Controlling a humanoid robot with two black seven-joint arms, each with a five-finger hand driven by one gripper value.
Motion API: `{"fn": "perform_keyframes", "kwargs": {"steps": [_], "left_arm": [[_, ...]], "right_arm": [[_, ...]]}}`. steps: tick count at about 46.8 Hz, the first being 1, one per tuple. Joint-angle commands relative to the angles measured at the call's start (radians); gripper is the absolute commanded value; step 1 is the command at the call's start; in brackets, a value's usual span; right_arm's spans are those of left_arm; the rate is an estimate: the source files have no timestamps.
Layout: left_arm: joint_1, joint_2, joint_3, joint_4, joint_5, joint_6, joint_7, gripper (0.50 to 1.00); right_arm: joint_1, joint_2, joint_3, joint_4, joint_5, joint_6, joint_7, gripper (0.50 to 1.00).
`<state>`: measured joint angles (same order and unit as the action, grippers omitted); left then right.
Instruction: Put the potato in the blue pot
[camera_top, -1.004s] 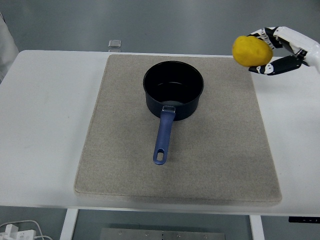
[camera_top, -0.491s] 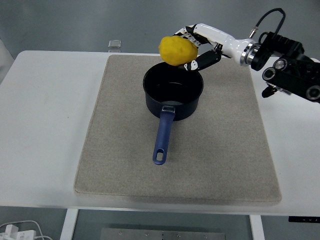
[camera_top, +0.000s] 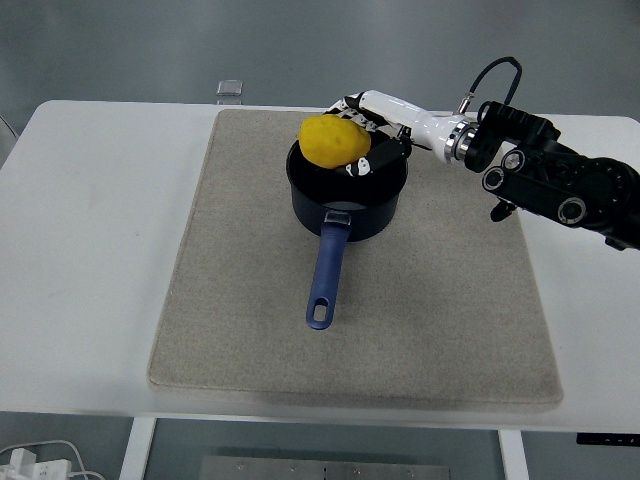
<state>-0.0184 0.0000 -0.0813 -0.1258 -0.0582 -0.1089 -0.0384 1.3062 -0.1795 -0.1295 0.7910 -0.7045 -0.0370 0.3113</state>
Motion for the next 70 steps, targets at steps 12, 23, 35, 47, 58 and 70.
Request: {"fn": "perform_keyframes", "kwargs": {"steps": [12, 23, 35, 47, 58, 70], "left_arm": [[0.0, 0.0, 0.0, 0.0, 0.0, 0.0, 0.0, 1.0], [0.0, 0.0, 0.0, 0.0, 0.0, 0.0, 0.0, 1.0], [0.0, 0.0, 0.0, 0.0, 0.0, 0.0, 0.0, 1.0], [0.0, 0.0, 0.0, 0.0, 0.0, 0.0, 0.0, 1.0], [0.0, 0.0, 0.0, 0.0, 0.0, 0.0, 0.0, 1.0], [0.0, 0.0, 0.0, 0.0, 0.0, 0.0, 0.0, 1.0]], "right_arm": [[-0.031, 0.038, 0.002, -0.05, -0.003, -0.003, 0.0, 0.5], [-0.044, 0.037, 0.005, -0.05, 0.0, -0.024, 0.0, 0.94], [-0.044, 0.037, 0.011, -0.05, 0.0, -0.027, 0.0, 0.94], [-0.042, 0.034, 0.014, -0.05, 0.002, -0.03, 0.0, 0.94], [-0.044, 0.034, 0.014, -0.05, 0.002, -0.052, 0.0, 0.94], [-0.041, 0.025, 0.014, -0.05, 0.002, -0.061, 0.0, 0.94]]}}
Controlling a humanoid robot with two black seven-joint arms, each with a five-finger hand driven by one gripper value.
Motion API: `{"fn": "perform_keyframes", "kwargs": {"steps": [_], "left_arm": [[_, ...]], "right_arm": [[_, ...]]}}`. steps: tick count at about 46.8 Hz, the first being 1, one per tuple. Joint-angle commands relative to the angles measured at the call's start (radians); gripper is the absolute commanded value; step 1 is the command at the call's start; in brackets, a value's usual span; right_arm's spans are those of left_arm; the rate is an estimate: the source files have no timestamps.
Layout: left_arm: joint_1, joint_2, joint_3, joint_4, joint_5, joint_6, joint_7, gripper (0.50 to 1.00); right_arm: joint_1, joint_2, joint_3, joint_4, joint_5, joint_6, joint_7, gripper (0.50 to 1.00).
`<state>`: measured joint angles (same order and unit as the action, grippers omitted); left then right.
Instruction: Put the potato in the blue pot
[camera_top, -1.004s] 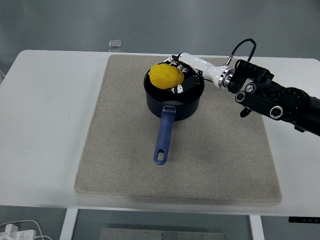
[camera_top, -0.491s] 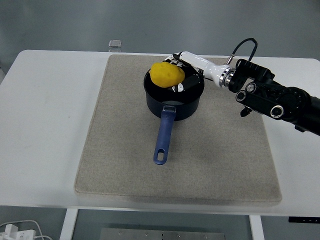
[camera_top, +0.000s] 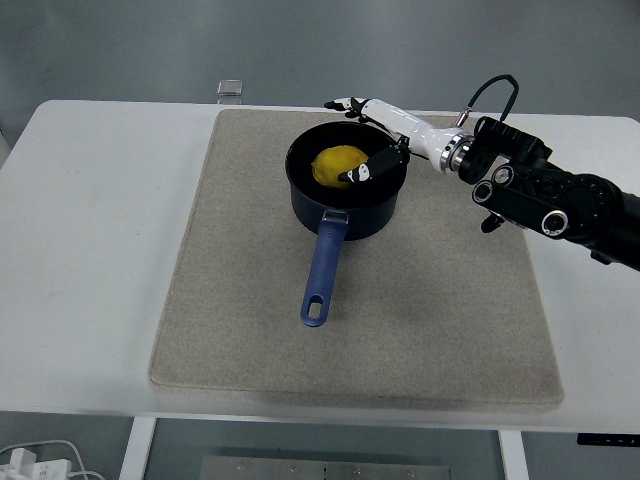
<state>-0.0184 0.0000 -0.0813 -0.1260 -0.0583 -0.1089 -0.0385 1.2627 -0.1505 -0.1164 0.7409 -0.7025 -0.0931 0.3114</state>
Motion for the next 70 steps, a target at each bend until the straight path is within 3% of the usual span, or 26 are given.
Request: {"fn": "perform_keyframes", "kwargs": {"steps": [1, 12, 26, 40, 51, 57, 70], "left_arm": [[0.0, 0.0, 0.0, 0.0, 0.0, 0.0, 0.0, 1.0], [0.0, 0.0, 0.0, 0.0, 0.0, 0.0, 0.0, 1.0], [0.0, 0.0, 0.0, 0.0, 0.0, 0.0, 0.0, 1.0], [0.0, 0.0, 0.0, 0.0, 0.0, 0.0, 0.0, 1.0], [0.0, 0.0, 0.0, 0.0, 0.0, 0.0, 0.0, 1.0], [0.0, 0.0, 0.0, 0.0, 0.0, 0.0, 0.0, 1.0], [0.0, 0.0, 0.0, 0.0, 0.0, 0.0, 0.0, 1.0]], "right_arm": [[0.004, -0.004, 0.001, 0.0, 0.0, -0.007, 0.0, 0.94], [0.017, -0.058, 0.018, 0.0, 0.001, -0.02, 0.0, 0.94], [-0.032, -0.188, 0.237, -0.002, 0.018, 0.016, -0.002, 0.94], [-0.118, -0.21, 0.261, -0.104, 0.399, 0.046, -0.061, 0.94], [-0.16, -0.201, 0.27, -0.169, 0.737, 0.038, -0.071, 0.942], [-0.178, -0.196, 0.271, -0.221, 0.915, 0.041, -0.13, 0.948], [-0.227, -0.185, 0.274, -0.259, 1.074, 0.038, -0.152, 0.948]]}}
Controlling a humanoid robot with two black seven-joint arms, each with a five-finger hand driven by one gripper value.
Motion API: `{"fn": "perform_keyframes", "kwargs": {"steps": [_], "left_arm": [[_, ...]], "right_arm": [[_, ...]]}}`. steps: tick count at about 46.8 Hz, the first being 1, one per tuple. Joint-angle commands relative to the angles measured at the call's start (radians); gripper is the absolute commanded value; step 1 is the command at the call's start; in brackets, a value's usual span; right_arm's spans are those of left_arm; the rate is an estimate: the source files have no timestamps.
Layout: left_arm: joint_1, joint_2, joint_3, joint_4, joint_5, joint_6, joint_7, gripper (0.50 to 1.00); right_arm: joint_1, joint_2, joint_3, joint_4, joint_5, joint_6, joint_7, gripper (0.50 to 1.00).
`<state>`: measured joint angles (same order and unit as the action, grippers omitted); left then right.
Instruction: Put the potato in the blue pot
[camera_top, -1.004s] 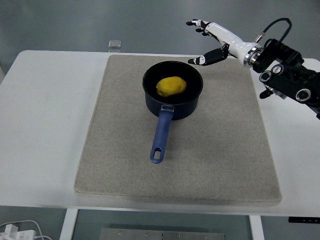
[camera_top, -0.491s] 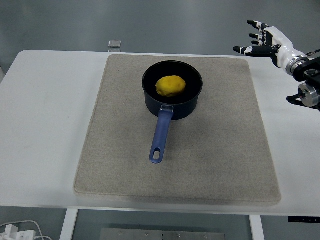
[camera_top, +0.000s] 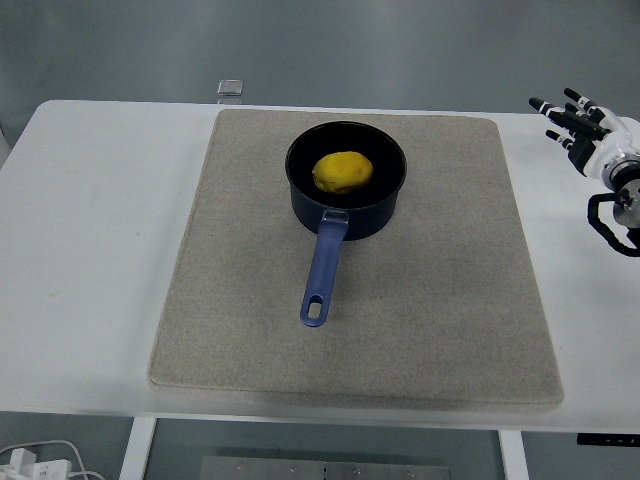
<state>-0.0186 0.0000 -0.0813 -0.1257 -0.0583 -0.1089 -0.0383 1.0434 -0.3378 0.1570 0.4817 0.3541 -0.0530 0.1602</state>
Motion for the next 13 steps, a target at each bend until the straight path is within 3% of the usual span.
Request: {"fn": "perform_keyframes", "kwargs": {"steps": [1, 13], "left_arm": [[0.0, 0.0, 0.0, 0.0, 0.0, 0.0, 0.0, 1.0], [0.0, 0.0, 0.0, 0.0, 0.0, 0.0, 0.0, 1.0]], "right_arm": [[-0.011, 0.002, 0.001, 0.0, 0.019, -0.004, -0.001, 0.95], [-0.014, 0.002, -0.001, 0.001, 0.017, 0.004, -0.002, 0.95]]}}
